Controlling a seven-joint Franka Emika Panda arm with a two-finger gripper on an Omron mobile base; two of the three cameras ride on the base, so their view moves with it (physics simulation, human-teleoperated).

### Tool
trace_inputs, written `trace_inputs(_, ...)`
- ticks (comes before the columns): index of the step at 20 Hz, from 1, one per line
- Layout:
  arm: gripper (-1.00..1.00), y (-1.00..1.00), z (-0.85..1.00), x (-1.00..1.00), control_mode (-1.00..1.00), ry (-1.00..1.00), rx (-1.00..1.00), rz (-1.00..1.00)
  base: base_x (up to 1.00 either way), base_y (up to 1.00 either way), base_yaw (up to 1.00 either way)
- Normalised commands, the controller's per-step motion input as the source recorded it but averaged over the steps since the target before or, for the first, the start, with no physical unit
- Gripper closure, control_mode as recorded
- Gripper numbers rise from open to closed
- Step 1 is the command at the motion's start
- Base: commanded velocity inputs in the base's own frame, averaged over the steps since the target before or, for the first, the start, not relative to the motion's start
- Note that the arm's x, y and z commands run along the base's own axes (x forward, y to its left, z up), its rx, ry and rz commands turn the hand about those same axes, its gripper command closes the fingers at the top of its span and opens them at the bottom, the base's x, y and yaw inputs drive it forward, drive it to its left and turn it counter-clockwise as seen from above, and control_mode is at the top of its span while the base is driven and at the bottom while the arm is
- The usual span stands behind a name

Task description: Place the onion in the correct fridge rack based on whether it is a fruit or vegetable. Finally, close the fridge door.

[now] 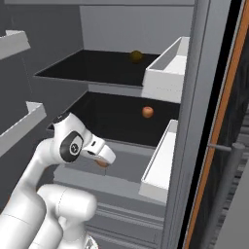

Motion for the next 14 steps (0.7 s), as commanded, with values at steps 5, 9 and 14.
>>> trace_inputs(5,1.00,0.00,0.00,0.00,1.00,0.00,0.00,0.00,0.67,-0.07,0.00)
trace_inputs(9,1.00,0.00,0.00,0.00,1.00,0.00,0.00,0.00,0.65,-0.06,0.00)
trace_inputs(14,1.00,-0.20,0.28,0.32,-1.00,-0.11,0.05,0.10,0.10,-0.04,0.00)
